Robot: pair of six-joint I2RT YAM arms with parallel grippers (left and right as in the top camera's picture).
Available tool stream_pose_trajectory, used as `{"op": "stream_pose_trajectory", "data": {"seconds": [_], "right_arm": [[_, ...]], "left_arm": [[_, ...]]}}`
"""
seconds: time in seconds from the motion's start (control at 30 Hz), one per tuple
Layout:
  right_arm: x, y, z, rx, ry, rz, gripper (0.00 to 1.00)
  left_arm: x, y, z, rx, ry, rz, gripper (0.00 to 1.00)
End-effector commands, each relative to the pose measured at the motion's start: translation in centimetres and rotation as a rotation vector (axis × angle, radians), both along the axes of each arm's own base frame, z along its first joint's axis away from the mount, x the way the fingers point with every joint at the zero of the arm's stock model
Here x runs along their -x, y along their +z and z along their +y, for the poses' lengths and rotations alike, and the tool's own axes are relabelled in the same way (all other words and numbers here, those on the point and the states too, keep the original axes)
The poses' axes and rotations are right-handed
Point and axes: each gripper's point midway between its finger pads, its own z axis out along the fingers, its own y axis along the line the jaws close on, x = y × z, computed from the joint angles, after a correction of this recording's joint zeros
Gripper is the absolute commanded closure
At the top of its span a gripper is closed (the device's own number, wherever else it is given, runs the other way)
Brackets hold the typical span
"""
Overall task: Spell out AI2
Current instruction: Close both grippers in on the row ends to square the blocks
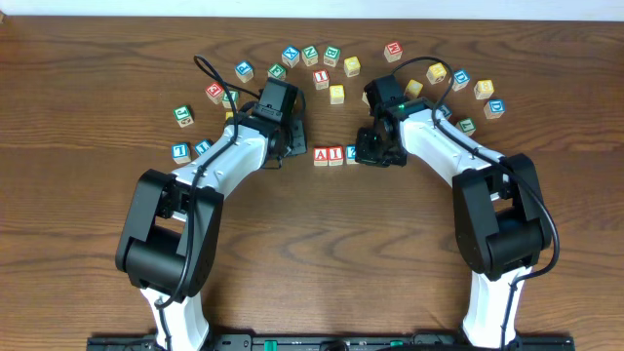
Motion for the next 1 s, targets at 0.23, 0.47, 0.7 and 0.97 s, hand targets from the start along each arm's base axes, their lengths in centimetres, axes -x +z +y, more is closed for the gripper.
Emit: {"op": "stream_pose_trajectory", "data": {"seconds": [0.23,0.47,0.7,0.97], "right_arm": [[-0.3,0.7,2.4,-0.049,0.121,-0.059,0.99],[-0.2,0.7,2.9,-0.049,0.144,-0.066,0.99],[-0.2,0.7,2.9,-0.049,0.145,-0.068,0.99],[-0.2,0.7,2.9,-0.049,0.145,-0.068,0.99]], "left_arm": [[1.1,-1.0,-1.6,0.019,-0.043,0.032,0.93],[1.6,-1.1,-2.5,0.019,-0.065,0.037,0.93],[1.8,-1.6,-2.7,0.022,-0.071,0.05,0.92],[2.5,-1.6,-3.5,0.058,-0.095,0.075,0.93]]}}
